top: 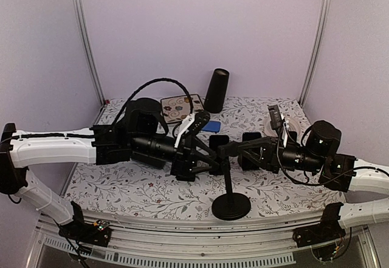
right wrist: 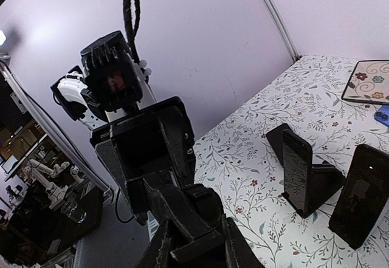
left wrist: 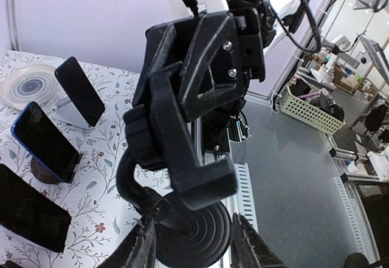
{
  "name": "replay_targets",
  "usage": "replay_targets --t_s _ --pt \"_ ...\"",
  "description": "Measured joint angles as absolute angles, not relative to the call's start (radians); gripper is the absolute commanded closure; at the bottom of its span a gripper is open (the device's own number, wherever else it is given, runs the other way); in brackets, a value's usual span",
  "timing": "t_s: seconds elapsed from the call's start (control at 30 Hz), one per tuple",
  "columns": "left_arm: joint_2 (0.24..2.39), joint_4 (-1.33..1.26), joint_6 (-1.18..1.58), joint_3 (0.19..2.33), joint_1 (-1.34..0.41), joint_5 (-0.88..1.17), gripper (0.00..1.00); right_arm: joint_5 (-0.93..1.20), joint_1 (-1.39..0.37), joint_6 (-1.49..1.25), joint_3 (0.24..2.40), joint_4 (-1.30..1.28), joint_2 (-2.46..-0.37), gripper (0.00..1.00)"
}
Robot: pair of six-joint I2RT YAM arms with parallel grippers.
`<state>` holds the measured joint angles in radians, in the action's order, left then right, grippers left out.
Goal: Place the phone on the phone stand
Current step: Pass from the left arm to the right
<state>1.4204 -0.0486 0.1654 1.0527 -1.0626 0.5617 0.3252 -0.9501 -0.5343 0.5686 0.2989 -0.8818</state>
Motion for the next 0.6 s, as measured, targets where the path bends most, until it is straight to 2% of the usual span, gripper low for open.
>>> replay_targets --t_s 0.27,0.6 --pt "1.382 -0.067 0.181 1.015 -1.061 0.522 0.64 0.226 -0.950 -0.538 0.533 0.292 -0.861 0.98" --pt "1.375 -0.094 0.199 0.984 -1.058 0.486 0.65 0.142 -0.950 -0.570 0.446 0.324 -0.855 0.98"
